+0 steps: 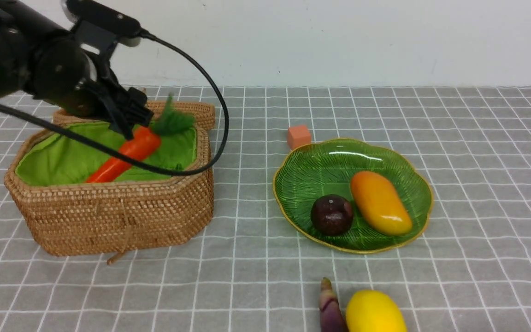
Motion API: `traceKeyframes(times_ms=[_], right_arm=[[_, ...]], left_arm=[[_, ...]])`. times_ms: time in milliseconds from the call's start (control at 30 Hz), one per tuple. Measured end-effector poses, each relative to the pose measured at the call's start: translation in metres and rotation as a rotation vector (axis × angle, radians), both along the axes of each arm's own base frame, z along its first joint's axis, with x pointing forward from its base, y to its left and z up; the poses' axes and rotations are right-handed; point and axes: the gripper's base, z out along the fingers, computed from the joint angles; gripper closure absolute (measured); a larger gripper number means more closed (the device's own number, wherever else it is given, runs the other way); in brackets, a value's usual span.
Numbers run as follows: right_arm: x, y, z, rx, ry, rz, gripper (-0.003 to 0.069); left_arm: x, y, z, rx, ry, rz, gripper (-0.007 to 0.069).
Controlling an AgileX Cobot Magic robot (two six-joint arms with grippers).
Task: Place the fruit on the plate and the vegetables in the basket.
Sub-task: Use the left arm to grab a carrot and put it into the left basket, then use the right arm to grab a lemon and put it into the right plate
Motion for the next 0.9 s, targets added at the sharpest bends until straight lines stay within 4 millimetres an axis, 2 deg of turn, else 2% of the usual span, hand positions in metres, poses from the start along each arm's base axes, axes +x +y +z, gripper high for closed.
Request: traceKeyframes(times_ms=[67,100,133,167,233,267,300,333,367,400,433,467,500,533,567,600,667,700,800,900], right_arm=[[0.0,0.0,0.0,0.0,0.0,0.0,0.0419],[0.0,0.0,0.0,0.0,0.0,0.0,0.0419],[0.0,0.0,0.0,0.0,0.0,0.0,0.0419],[0.0,0.0,0.0,0.0,0.0,0.0,0.0419],[0.0,0.0,0.0,0.0,0.0,0.0,0.0419],[0.0,0.0,0.0,0.0,0.0,0.0,0.0419],[0.0,0.0,0.0,0.0,0.0,0.0,0.0419],[0.0,0.0,0.0,0.0,0.0,0.0,0.0419],[0.0,0.0,0.0,0.0,0.0,0.0,0.0419],[0.0,0.0,0.0,0.0,0.0,0.0,0.0419],[0.0,0.0,0.0,0.0,0.0,0.0,0.0419],[0.0,0.0,0.0,0.0,0.0,0.0,0.0419],[0.0,0.0,0.0,0.0,0.0,0.0,0.0419],[0.0,0.0,0.0,0.0,0.0,0.0,0.0419],[0.0,0.0,0.0,0.0,0.0,0.0,0.0419],[0.0,0.0,0.0,0.0,0.0,0.0,0.0419],[0.0,0.0,0.0,0.0,0.0,0.0,0.0419],[0.0,0.0,0.0,0.0,0.0,0.0,0.0419],[0.0,0.0,0.0,0.0,0.0,0.0,0.0419],[0.0,0.0,0.0,0.0,0.0,0.0,0.0419]], left_arm=[[-0.028,0.007,0.031,-0.027,-0.062,0.01,-0.0031],[-0.028,0.007,0.03,-0.026,-0.058,0.011,-0.0031],[-0.054,0.014,0.057,-0.059,-0.122,0.018,-0.002],[-0.063,0.016,0.064,-0.071,-0.138,0.021,-0.0011],[-0.101,0.025,0.094,-0.132,-0.2,0.037,0.0046],[-0.105,0.026,0.096,-0.139,-0.204,0.039,0.0052],[-0.131,0.032,0.111,-0.189,-0.219,0.055,0.0107],[-0.147,0.035,0.116,-0.225,-0.218,0.065,0.0144],[-0.174,0.039,0.123,-0.289,-0.205,0.074,0.0221],[-0.175,0.039,0.121,-0.287,-0.194,0.078,0.0221],[-0.212,0.043,0.122,-0.387,-0.159,0.069,0.0353],[-0.215,0.043,0.119,-0.394,-0.148,0.068,0.0367],[-0.242,0.043,0.112,-0.471,-0.112,0.046,0.0481],[-0.25,0.043,0.104,-0.495,-0.09,0.039,0.0537],[-0.27,0.043,0.095,-0.559,-0.087,0.013,0.0604],[-0.277,0.043,0.089,-0.583,-0.085,0.004,0.0626],[-0.298,0.044,0.064,-0.663,-0.12,-0.024,0.0638],[-0.3,0.044,0.061,-0.666,-0.117,-0.024,0.0638],[-0.32,0.05,0.034,-0.748,-0.271,-0.055,0.0638],[-0.323,0.051,0.009,-0.767,-0.32,-0.054,0.0638]])
